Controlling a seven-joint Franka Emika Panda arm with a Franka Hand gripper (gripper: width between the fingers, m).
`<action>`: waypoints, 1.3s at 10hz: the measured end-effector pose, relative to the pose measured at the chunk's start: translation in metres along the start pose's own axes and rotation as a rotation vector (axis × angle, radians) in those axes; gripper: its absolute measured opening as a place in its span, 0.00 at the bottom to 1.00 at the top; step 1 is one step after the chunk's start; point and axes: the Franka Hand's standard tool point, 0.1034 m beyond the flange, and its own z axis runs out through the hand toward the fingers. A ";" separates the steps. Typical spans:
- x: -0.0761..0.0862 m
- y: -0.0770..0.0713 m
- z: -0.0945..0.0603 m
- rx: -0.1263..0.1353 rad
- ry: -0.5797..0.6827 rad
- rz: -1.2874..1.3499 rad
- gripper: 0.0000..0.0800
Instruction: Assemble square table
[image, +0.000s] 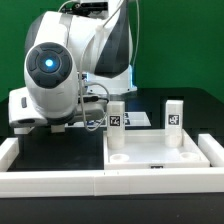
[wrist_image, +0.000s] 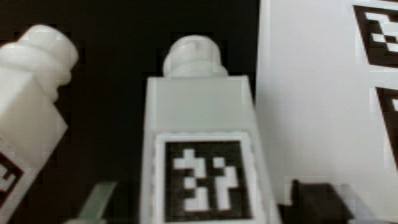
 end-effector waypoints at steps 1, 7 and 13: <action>0.000 -0.001 -0.001 -0.001 0.000 -0.002 0.36; -0.001 -0.004 -0.003 0.005 -0.001 -0.040 0.36; -0.039 -0.027 -0.056 0.054 0.028 -0.049 0.36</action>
Offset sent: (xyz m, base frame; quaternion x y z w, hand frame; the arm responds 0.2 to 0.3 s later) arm 0.0002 0.0028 -0.0026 0.0206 0.0195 -0.0310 0.9991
